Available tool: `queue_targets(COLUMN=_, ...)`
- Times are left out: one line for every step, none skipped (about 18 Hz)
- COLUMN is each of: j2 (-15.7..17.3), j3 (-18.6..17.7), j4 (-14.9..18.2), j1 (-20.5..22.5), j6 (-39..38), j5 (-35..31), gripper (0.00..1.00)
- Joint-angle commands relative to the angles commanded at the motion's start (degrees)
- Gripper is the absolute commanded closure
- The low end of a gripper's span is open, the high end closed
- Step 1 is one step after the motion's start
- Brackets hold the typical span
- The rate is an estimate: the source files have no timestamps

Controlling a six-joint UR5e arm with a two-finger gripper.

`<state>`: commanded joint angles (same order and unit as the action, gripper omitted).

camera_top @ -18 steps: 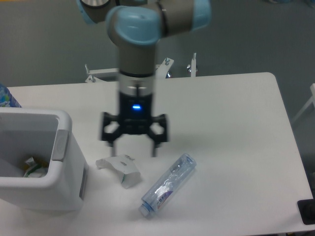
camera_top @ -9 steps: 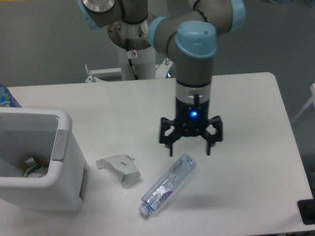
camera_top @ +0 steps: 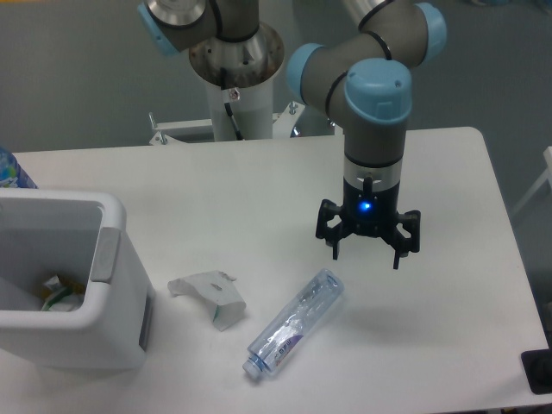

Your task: Open the trash can

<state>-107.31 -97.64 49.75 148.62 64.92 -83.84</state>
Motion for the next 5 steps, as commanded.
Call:
queue_targets(j2=-0.1, j3=-0.5, j4=0.0, j1=0.0, j6=2.6, j5=-1.5, gripper=0.0)
queue_targets(j2=0.0, j3=-0.8, j4=0.0, j1=0.0, j6=4.1, j5=-2.6, gripper=0.0)
queue_targets(j2=0.0, j3=-1.0, j4=-0.1, j1=0.0, j6=4.6, j5=-2.9, gripper=0.0)
queue_targets(j2=-0.1, j3=-1.0, j4=-0.1, j1=0.0, j6=4.6, j5=-2.9, gripper=0.0)
queue_targets(j2=-0.1, j3=-1.0, j4=-0.1, j1=0.0, j6=4.6, j5=-2.9, gripper=0.0)
